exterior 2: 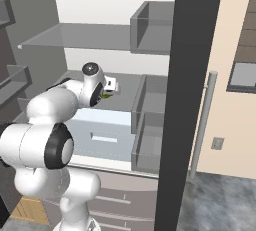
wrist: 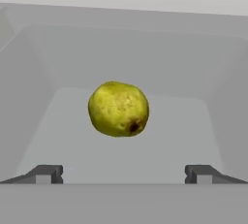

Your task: Retrieve the kiwi and pear from the fridge and place them into the bowl on the dining table.

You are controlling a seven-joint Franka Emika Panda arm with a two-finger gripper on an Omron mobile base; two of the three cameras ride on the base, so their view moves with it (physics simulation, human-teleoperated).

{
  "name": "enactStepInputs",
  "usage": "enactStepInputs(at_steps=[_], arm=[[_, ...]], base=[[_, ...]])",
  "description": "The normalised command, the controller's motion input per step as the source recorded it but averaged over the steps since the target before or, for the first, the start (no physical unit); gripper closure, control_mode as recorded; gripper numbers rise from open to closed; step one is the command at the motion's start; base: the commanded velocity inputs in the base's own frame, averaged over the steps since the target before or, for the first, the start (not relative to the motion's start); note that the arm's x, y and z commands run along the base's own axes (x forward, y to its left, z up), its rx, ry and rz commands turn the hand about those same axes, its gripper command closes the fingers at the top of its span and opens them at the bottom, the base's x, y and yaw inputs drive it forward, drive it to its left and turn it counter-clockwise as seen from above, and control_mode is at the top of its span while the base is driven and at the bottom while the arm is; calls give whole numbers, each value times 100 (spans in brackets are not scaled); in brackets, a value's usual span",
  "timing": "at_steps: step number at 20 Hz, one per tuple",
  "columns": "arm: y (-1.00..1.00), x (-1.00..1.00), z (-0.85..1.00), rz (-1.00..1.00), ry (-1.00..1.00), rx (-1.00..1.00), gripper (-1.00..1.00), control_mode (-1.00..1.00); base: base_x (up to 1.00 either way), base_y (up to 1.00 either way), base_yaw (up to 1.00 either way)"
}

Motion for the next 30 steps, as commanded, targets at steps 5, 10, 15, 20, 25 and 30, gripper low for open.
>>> enactStepInputs(at_steps=[5,10,15,20,25,30], arm=[[7,28,-22,0,0,0,-100,-100],[6,31,-18,0,0,0,-100,-100],[5,34,-12,0,0,0,-100,-100],[5,30,-17,0,0,0,-100,-100],[0,21,-16,0,0,0,-100,-100],[0,15,-23,0,0,0,-100,-100]], base=[[0,0,0],[0,0,0],[0,0,0],[0,0,0],[0,0,0],[0,0,0]])
